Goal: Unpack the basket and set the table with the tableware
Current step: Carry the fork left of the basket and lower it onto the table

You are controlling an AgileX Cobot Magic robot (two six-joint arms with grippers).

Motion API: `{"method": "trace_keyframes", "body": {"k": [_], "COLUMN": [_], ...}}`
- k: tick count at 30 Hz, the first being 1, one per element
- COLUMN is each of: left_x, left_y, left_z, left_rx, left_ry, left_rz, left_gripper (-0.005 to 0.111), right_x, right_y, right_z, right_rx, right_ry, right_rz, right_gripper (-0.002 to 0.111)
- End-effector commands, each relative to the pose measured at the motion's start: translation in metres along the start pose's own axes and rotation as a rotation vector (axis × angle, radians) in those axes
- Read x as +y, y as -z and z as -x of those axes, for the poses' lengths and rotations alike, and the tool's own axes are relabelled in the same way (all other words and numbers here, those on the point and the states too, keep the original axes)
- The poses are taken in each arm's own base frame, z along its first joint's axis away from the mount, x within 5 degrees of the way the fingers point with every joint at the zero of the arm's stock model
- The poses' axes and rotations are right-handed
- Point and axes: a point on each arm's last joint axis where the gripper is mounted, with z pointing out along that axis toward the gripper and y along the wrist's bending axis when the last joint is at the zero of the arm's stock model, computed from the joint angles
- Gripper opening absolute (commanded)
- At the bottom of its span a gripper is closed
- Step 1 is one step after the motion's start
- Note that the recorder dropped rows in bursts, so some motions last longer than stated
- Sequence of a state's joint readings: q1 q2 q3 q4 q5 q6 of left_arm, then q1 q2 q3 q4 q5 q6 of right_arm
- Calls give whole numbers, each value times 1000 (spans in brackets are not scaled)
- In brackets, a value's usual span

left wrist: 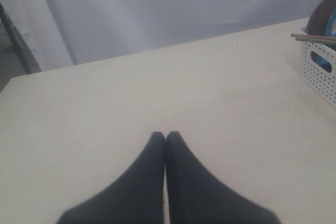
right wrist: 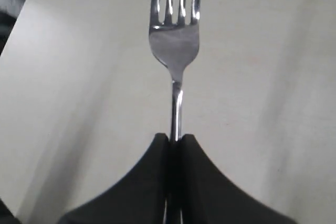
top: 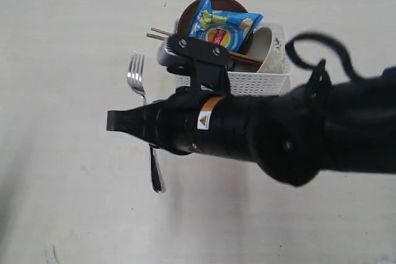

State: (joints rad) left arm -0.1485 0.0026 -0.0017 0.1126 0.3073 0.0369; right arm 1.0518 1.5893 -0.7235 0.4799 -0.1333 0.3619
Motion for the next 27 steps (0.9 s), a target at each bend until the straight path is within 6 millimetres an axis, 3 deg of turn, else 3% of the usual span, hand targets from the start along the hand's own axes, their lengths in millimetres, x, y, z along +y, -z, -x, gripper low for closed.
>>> {"method": "trace_keyframes", "body": {"k": [1,4,9,12,24,27], "left_x": [0,0,0,0,0,0], "left_y": [0,0,0,0,0,0], "left_z": [0,0,0,0,0,0], "left_rx": [-8,-8,-8,-8,-8,-8], "left_ry": [11,11,11,11,11,11], "left_rz": [4,4,4,4,4,4], "left_gripper": [0,0,0,0,0,0], "right_x": [-20,-22,-8,-16,-21,-21], "right_y": [-20,-46,-86,-100,-104,-104], "right_z": [-16,-20,-13,-23,-30,-30], "right_rx": [-64,-40,-38,21,54,54], "right_ry": [-98,-96,-96,-158,-166,-166], "right_rz": [-55,-88,-76,-133,-160,-160], "right_gripper": [0,0,0,0,0,8]}}
